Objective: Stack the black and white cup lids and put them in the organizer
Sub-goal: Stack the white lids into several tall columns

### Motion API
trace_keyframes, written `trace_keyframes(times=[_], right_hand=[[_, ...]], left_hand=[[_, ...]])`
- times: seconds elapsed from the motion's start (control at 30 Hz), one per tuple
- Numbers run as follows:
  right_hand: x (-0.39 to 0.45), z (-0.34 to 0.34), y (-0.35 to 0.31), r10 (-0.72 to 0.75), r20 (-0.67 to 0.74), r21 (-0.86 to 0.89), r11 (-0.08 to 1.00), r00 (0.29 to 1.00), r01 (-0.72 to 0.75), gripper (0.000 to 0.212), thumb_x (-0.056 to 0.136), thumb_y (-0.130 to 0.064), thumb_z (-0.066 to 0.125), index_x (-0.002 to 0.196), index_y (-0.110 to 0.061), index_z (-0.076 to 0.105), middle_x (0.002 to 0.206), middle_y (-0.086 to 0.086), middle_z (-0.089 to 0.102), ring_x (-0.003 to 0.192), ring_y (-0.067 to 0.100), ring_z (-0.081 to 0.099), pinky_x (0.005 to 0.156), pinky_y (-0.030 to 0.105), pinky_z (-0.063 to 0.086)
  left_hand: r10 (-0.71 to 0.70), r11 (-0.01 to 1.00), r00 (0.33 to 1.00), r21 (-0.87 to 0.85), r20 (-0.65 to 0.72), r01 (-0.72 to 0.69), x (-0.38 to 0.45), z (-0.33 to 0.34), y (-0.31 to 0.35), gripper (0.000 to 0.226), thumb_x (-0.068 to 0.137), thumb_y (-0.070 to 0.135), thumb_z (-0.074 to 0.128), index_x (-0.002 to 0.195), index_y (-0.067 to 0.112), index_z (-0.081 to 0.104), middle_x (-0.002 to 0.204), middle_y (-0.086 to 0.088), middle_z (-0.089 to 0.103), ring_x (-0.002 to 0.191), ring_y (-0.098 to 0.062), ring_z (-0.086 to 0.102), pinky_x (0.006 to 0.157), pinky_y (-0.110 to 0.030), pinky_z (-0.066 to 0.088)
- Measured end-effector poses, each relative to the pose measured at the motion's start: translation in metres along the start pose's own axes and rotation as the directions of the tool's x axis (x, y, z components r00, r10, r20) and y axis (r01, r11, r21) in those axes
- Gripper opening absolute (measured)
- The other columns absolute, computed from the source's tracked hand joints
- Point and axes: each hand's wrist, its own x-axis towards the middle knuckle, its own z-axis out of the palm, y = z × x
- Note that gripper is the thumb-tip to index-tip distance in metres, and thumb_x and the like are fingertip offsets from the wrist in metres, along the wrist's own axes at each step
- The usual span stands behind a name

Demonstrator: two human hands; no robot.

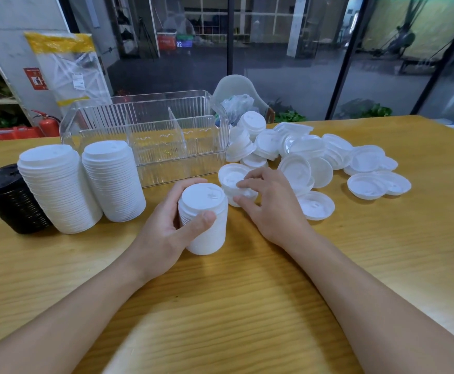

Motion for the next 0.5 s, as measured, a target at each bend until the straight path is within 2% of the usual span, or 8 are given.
trace_keyframes(times=[0.1,0.17,0.23,0.37,0.43,0.5], right_hand=[[-0.001,0.002,-0.003,-0.049,-0.01,-0.057,0.997,0.999,0.048,0.022,0.095,-0.039,0.081,0.11,-0.023,0.082,0.117,-0.011,0.065,0.114,0.014,0.051,0.101,0.037,0.041],[-0.002,0.0,-0.005,-0.061,0.001,-0.077,0.995,0.998,0.061,0.008,0.094,-0.03,0.083,0.098,-0.024,0.079,0.11,-0.012,0.065,0.11,0.014,0.05,0.099,0.04,0.041],[-0.002,-0.005,-0.004,-0.044,0.021,-0.082,0.996,0.999,0.046,0.006,0.095,-0.022,0.08,0.093,-0.025,0.075,0.104,-0.013,0.065,0.108,0.014,0.05,0.098,0.044,0.042],[-0.005,-0.014,0.003,-0.03,0.003,-0.067,0.997,1.0,0.03,0.012,0.092,-0.025,0.077,0.097,-0.03,0.069,0.101,-0.018,0.065,0.105,0.011,0.051,0.103,0.044,0.04],[-0.005,-0.016,0.003,-0.017,-0.039,-0.041,0.999,0.999,0.016,0.018,0.091,-0.037,0.079,0.103,-0.03,0.068,0.106,-0.018,0.064,0.108,0.01,0.051,0.104,0.039,0.036],[-0.002,-0.011,-0.002,-0.03,-0.084,-0.047,0.999,0.996,0.026,0.034,0.089,-0.051,0.081,0.113,-0.03,0.071,0.112,-0.015,0.063,0.112,0.012,0.05,0.102,0.036,0.032]], left_hand=[[-0.002,1.0,1.0,-0.01,0.003,0.002,0.0,0.0,-0.001,0.069,0.089,0.056,0.075,0.15,0.031,0.054,0.136,0.012,0.07,0.127,-0.012,0.066,0.099,-0.019,0.053],[-0.005,1.0,1.0,-0.014,0.008,0.005,0.0,-0.001,-0.001,0.07,0.088,0.058,0.075,0.15,0.033,0.054,0.137,0.011,0.069,0.128,-0.012,0.065,0.099,-0.019,0.052],[-0.008,1.0,1.0,-0.011,0.011,0.008,0.0,-0.001,-0.001,0.069,0.088,0.059,0.075,0.15,0.034,0.053,0.138,0.012,0.068,0.13,-0.012,0.065,0.099,-0.018,0.051],[-0.012,1.0,1.0,-0.021,0.015,0.012,0.0,-0.001,-0.003,0.07,0.089,0.057,0.076,0.15,0.034,0.053,0.139,0.012,0.068,0.131,-0.013,0.065,0.1,-0.019,0.052],[-0.009,1.0,1.0,-0.02,0.015,0.009,0.0,-0.001,-0.003,0.07,0.088,0.057,0.076,0.151,0.034,0.053,0.139,0.013,0.068,0.131,-0.013,0.065,0.1,-0.02,0.053],[-0.007,1.0,1.0,-0.02,0.011,0.007,0.0,-0.001,-0.003,0.07,0.089,0.057,0.076,0.15,0.033,0.053,0.139,0.012,0.068,0.131,-0.014,0.065,0.101,-0.022,0.054]])
